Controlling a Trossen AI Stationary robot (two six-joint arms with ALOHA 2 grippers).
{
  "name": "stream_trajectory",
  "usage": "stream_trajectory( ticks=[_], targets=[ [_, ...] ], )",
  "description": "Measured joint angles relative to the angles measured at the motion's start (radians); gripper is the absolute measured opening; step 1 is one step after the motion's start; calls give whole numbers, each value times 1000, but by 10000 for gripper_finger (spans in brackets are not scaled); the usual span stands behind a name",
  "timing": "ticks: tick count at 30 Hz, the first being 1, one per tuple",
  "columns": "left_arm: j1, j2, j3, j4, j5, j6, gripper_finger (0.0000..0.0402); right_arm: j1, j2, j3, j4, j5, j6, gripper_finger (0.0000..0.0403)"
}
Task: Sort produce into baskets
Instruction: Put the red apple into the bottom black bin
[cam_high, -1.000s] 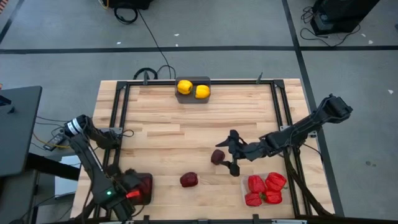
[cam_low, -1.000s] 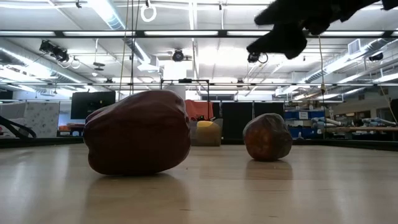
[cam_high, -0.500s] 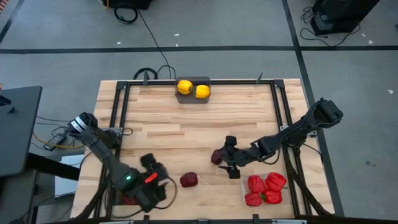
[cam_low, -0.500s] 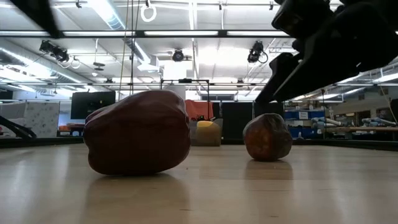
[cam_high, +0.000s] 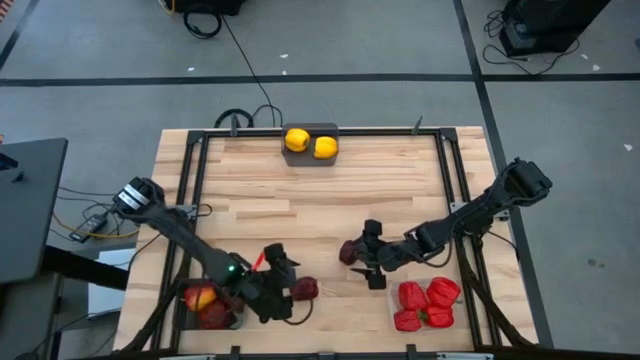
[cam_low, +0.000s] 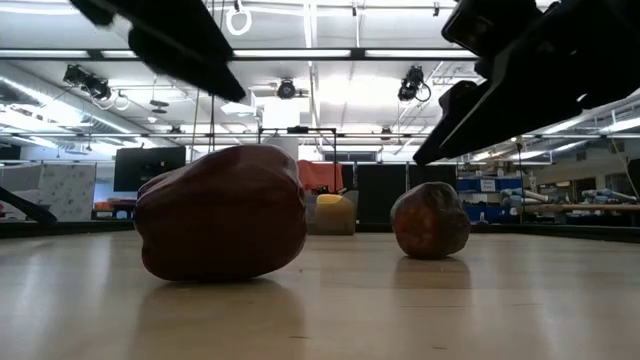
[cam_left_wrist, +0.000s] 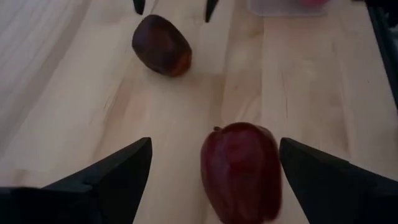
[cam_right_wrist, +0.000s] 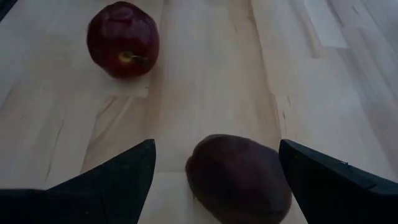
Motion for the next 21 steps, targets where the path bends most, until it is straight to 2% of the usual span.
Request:
stream_trajectory(
  ticks=[8,14,21],
  targets=[
    [22,1,-166,339,80,3,357,5,0,0,6,0,27,350],
    [21,72,-206,428,98,-1,357,5,0,0,11,0,25,350],
    [30,217,-172,474,111,-1,356,5,0,0,16,-1,19,350]
  ],
)
